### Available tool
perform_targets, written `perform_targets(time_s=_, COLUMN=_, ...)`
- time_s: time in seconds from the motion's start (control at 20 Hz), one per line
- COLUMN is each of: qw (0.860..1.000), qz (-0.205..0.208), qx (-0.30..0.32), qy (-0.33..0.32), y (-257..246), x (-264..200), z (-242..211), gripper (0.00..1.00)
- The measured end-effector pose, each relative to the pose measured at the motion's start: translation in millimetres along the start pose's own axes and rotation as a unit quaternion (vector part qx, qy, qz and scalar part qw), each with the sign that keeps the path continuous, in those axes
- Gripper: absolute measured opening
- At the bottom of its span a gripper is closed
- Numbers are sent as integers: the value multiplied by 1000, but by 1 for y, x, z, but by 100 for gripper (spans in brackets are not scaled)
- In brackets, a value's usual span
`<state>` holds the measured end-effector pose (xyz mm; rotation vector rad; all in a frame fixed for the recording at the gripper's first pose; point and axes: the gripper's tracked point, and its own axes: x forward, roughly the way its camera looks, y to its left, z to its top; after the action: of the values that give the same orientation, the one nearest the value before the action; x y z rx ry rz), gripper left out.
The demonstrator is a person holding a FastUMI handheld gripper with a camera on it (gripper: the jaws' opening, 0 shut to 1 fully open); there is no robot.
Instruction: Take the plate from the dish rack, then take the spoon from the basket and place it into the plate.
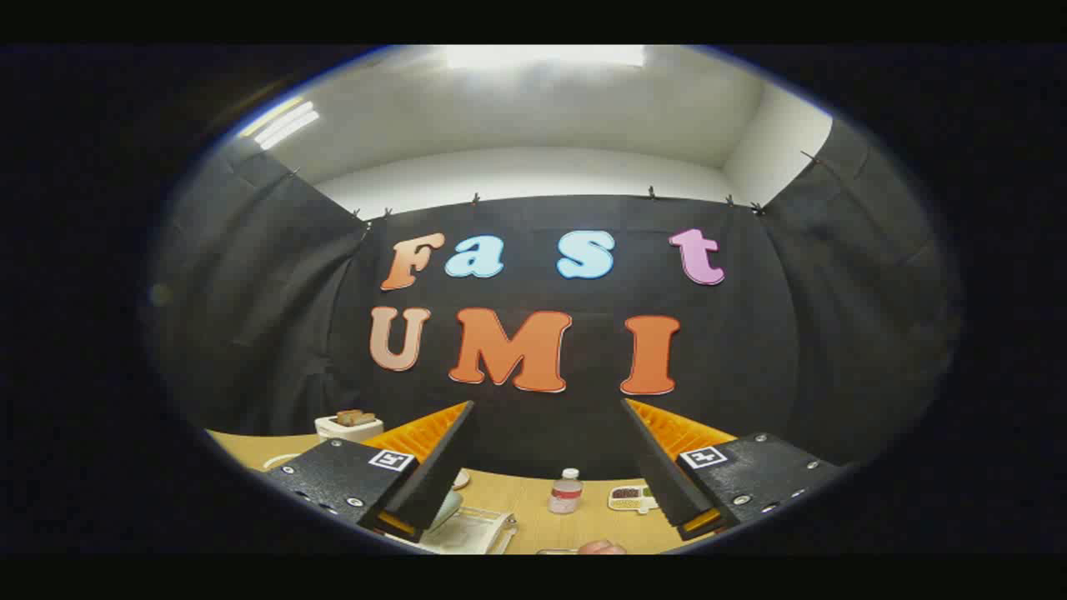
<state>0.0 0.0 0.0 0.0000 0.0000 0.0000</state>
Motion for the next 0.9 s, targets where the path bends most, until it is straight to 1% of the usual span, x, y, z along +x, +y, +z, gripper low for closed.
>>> perform_targets(time_s=0.15, qw=1000, qz=1, qx=7, qy=-1, y=2, x=1, z=4, gripper=100)
perform_targets(time_s=0.35, qw=1000, qz=-1, qx=-2, qy=-8, y=-2, x=1, z=11, gripper=100)
perform_targets(time_s=0.65, qw=1000, qz=-5, qx=10, qy=-13, y=-5, x=3, z=21, gripper=100)
perform_targets(time_s=0.75, qw=1000, qz=-3, qx=7, qy=-13, y=-3, x=2, z=20, gripper=100)
perform_targets(time_s=0.9, qw=1000, qz=13, qx=13, qy=-3, y=7, x=-1, z=19, gripper=100)
